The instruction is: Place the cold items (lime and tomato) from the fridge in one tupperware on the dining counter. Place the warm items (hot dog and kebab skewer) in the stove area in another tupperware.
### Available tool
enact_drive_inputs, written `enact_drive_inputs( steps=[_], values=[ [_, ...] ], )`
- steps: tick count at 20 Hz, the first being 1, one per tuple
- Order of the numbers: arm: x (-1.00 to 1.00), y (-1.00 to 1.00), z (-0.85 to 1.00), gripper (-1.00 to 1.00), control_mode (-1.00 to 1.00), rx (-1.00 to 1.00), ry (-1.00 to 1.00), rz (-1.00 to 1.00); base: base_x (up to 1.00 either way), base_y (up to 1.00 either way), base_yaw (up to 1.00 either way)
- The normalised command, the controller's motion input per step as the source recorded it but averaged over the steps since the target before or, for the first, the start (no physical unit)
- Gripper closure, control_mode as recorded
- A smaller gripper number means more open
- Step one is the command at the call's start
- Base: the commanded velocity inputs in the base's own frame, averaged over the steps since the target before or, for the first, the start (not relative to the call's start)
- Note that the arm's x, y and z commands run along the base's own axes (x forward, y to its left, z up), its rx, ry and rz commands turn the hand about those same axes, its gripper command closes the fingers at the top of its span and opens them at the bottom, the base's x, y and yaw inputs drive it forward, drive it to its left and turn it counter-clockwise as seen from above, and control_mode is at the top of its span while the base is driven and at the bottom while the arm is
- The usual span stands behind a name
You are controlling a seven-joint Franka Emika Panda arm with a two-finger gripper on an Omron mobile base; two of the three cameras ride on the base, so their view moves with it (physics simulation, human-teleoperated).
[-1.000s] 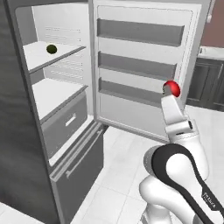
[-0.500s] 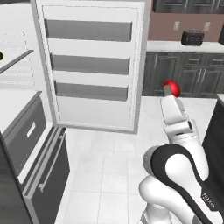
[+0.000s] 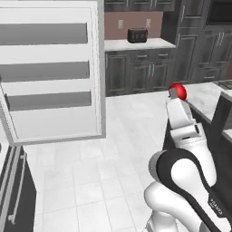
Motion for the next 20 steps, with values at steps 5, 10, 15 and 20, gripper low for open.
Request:
enact_drive_inputs(
  steps=[5,10,15,20],
  values=[
    [0.00,0.00,0.00,1.00,1.00,0.00,0.00,0.00,-0.65,-0.04,-0.41],
    [0.00,0.00,0.00,1.00,1.00,0.00,0.00,0.00,-0.78,-0.30,-0.33],
    [0.00,0.00,0.00,1.00,1.00,0.00,0.00,0.00,-0.78,-0.52,-0.25],
    [0.00,0.00,0.00,1.00,1.00,0.00,0.00,0.00,-0.20,-0.93,-0.26]
  ],
)
